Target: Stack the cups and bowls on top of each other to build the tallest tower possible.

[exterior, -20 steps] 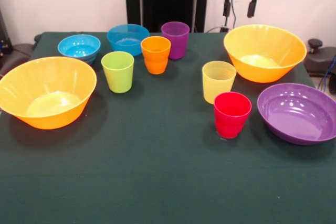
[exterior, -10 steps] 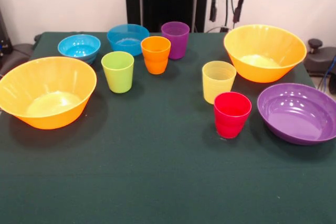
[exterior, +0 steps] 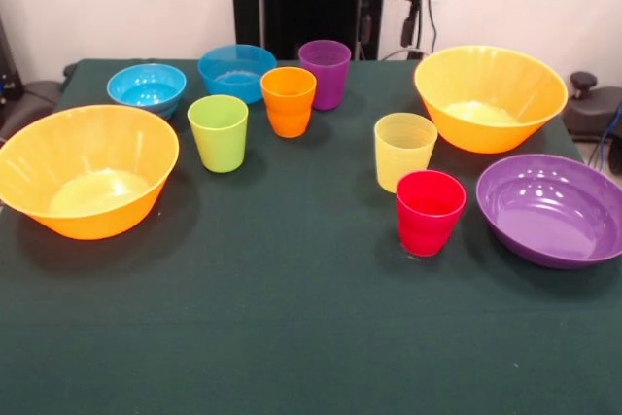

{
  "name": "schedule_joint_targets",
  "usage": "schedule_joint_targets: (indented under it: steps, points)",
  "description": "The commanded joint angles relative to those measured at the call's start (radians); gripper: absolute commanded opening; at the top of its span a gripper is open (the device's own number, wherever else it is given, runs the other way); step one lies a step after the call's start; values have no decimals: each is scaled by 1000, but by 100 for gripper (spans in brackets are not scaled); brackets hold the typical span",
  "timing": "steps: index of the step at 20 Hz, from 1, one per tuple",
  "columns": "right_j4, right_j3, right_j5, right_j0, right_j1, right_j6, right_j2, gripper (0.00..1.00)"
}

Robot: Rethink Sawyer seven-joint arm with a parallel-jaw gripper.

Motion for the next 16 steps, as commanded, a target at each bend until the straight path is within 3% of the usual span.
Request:
schedule_joint_targets:
  steps: [1,16]
  points:
    - [-85,-71,-35,-51,55,32,86,100]
    - [-158,-32,-2,-174,14,-8,166,100]
